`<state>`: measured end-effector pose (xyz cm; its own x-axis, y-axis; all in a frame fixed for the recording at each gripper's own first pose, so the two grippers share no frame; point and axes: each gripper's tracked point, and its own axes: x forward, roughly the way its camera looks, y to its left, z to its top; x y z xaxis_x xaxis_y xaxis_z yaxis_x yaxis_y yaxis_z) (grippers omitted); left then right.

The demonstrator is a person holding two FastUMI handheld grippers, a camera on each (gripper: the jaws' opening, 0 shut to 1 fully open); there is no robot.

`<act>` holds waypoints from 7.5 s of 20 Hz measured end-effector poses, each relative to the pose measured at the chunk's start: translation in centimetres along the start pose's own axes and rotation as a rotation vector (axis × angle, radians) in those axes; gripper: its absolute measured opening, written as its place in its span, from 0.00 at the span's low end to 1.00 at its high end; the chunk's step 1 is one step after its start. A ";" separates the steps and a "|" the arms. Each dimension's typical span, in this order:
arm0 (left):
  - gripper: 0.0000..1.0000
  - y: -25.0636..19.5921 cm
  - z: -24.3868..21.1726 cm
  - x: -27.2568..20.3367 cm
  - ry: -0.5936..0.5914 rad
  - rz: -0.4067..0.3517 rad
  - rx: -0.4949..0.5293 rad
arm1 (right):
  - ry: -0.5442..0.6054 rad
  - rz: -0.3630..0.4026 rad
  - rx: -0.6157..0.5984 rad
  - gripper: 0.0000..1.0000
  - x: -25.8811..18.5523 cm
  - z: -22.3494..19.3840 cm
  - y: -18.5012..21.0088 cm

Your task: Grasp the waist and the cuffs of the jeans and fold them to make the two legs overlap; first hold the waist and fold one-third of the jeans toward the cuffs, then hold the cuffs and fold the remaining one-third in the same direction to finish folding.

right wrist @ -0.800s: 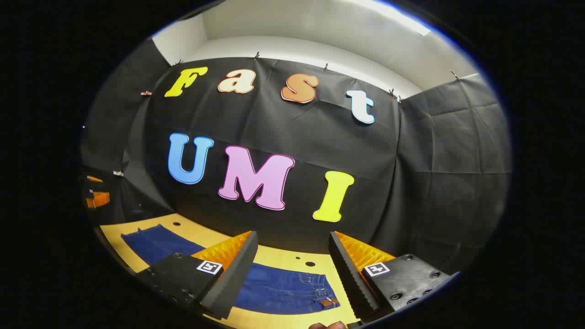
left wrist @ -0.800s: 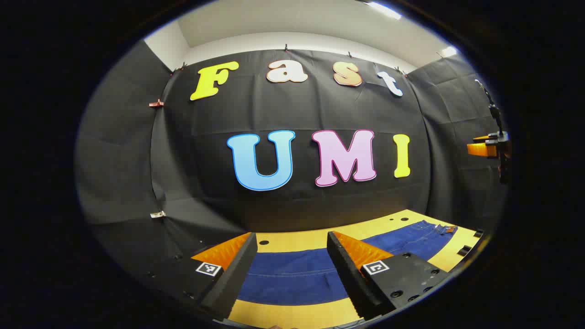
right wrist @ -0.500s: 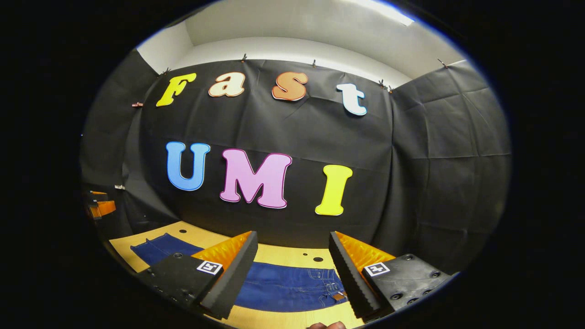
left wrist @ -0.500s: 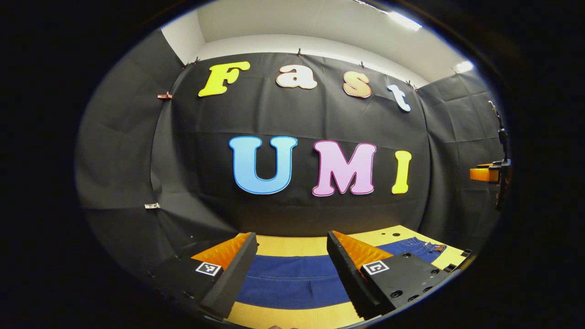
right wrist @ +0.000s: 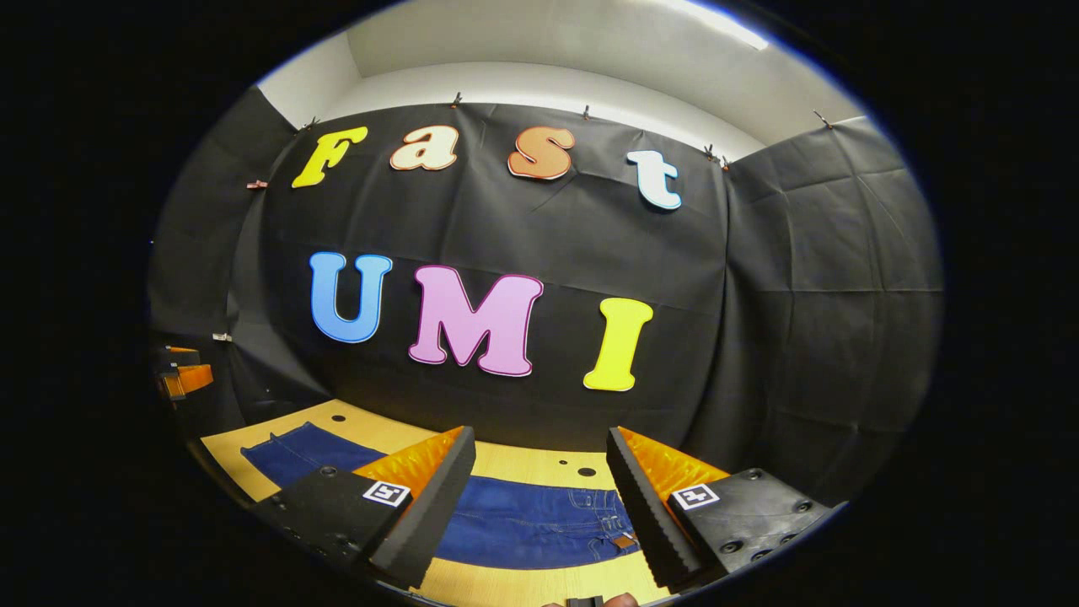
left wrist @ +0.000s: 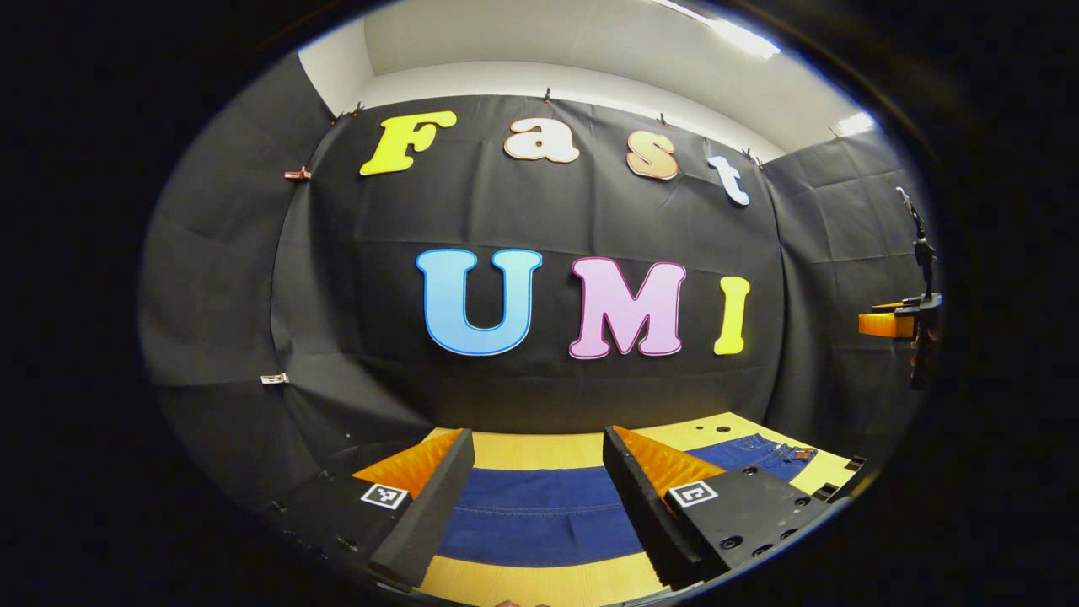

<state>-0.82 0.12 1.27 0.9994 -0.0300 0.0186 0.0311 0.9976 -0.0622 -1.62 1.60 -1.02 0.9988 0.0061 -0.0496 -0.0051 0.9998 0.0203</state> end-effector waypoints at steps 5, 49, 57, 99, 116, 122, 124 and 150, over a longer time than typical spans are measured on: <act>0.96 1.6 -2.9 -0.3 0.057 -0.034 0.017 | 0.026 0.018 -0.130 0.96 1.6 -1.5 -0.3; 0.95 15.5 -36.3 8.4 1.359 -0.933 0.851 | 1.316 0.760 -0.493 0.47 9.8 -47.9 -9.2; 0.06 15.3 -35.5 12.2 1.297 -0.736 0.736 | 1.264 0.594 -0.248 0.06 12.0 -45.2 -8.7; 0.95 18.4 -19.7 45.1 0.424 0.015 -0.156 | 1.098 -0.516 0.672 0.71 29.3 -48.5 -18.0; 0.95 23.6 -18.9 38.4 0.465 0.149 -0.225 | 0.353 0.251 0.279 0.08 20.5 -12.3 -0.5; 0.95 26.0 -23.1 37.4 0.607 0.234 -0.271 | 0.690 0.469 0.180 0.08 9.5 -28.9 1.3; 0.95 26.9 -25.5 37.8 0.683 0.260 -0.303 | 0.746 0.520 0.115 0.08 6.6 -32.5 -2.4; 0.90 30.9 -41.5 53.4 1.304 0.195 -0.070 | 0.712 0.619 0.333 0.90 -7.1 -18.9 -28.7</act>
<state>54.24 26.76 -41.09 0.2694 0.0354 -0.9624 -0.1531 0.9882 -0.0065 -9.45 -26.80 -20.08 0.5621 0.6432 -0.5199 -0.3916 0.7607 0.5177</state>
